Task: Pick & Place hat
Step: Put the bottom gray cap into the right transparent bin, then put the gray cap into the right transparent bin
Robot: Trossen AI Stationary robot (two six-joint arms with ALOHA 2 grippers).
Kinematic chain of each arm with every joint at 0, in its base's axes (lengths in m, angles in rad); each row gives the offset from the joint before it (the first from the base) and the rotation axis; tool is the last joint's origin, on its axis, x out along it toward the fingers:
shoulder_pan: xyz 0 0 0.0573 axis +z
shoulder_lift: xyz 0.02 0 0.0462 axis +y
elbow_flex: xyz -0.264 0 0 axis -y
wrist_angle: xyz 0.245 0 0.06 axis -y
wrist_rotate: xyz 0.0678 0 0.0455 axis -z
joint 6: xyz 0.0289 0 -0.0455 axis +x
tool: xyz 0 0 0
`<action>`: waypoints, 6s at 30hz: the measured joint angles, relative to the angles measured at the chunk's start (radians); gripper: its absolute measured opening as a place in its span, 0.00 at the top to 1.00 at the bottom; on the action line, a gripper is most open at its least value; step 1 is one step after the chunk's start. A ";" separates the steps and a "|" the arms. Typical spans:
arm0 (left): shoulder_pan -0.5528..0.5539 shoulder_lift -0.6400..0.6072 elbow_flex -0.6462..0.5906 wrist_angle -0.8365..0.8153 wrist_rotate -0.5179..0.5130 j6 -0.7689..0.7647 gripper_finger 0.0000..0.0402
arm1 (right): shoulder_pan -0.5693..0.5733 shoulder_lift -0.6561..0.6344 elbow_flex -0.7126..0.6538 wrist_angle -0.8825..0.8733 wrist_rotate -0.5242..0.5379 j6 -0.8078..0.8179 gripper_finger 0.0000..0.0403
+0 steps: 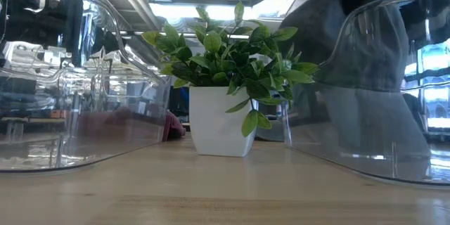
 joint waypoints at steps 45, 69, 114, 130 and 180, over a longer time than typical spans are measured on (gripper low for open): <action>0.000 0.000 0.000 0.008 -0.113 0.061 0.86 | -0.819 -0.446 -0.427 0.649 -0.247 -0.377 0.66; 0.000 0.000 0.000 0.009 -0.116 0.058 0.86 | -0.978 -0.513 -0.920 0.600 -0.277 0.123 0.38; 0.000 0.000 0.000 0.015 -0.211 0.097 0.86 | -1.020 -0.791 -1.460 1.524 -0.482 0.248 0.86; -0.001 0.000 0.000 0.014 -0.114 0.017 0.86 | -0.993 -0.790 -0.810 1.083 -0.332 -0.469 0.86; -0.001 0.000 0.000 0.007 -0.071 0.131 0.86 | 0.077 -0.273 0.241 0.066 -0.283 -0.495 0.86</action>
